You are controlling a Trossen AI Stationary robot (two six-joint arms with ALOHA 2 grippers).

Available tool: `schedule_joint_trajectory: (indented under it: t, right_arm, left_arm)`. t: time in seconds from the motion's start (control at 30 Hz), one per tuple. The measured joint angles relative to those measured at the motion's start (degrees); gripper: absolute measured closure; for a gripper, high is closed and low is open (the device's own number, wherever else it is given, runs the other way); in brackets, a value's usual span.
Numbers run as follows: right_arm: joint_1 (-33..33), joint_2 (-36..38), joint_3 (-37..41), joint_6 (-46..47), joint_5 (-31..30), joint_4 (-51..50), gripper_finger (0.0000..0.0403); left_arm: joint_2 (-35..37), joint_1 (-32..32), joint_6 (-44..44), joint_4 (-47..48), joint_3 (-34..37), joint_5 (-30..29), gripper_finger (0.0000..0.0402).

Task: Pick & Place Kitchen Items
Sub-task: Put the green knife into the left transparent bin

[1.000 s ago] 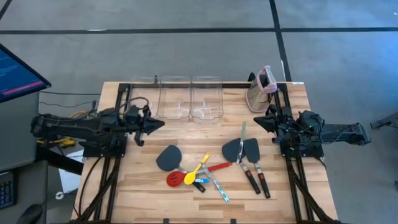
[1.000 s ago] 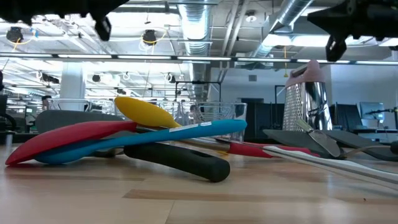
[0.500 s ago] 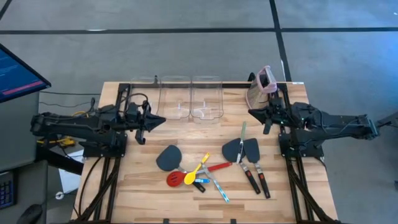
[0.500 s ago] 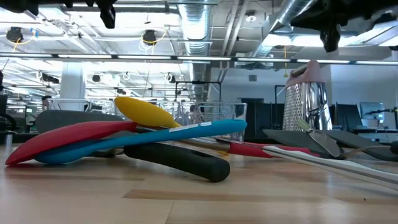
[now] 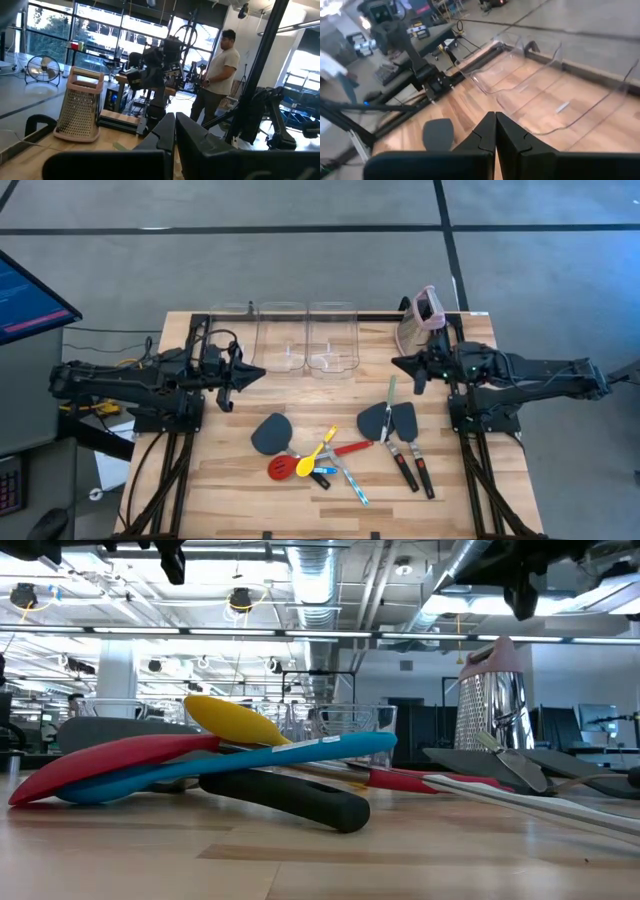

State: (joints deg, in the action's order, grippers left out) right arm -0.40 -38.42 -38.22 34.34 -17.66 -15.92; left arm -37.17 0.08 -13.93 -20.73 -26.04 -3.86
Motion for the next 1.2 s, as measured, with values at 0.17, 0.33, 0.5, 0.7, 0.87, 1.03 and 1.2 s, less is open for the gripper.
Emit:
schedule_joint_trajectory:
  t: [0.17,0.33,0.5,0.7,0.87,1.03,1.2]
  right_arm:
    - [0.0,-1.0,0.0,8.0,-0.4,-3.3,0.0403]
    - [0.0,-3.6,0.0,16.7,-0.8,-9.8,0.0403]
    - [0.0,-7.2,0.0,24.5,-1.9,-14.9,0.0403]
    - [0.0,-12.4,0.0,30.1,-3.2,-17.4,0.0403]
    - [0.1,-14.8,0.0,35.7,-3.4,-22.2,0.0403]
    - [2.0,-15.3,0.0,41.2,-3.2,-26.9,0.0403]
    - [3.5,-15.1,0.0,40.9,-1.9,-26.9,0.0403]
  left_arm:
    - [0.0,0.0,0.0,0.0,0.0,0.0,0.0399]
    - [0.0,0.0,0.0,0.0,0.0,0.0,0.0399]
    - [0.0,0.0,0.0,0.1,0.0,0.0,0.0399]
    - [0.0,0.0,0.0,0.2,0.0,0.0,0.0399]
    - [0.0,0.0,-0.1,0.2,0.0,0.0,0.0399]
    - [0.0,0.0,-0.1,0.3,0.0,0.0,0.0399]
    - [0.0,0.0,-0.1,0.3,0.0,0.0,0.0399]
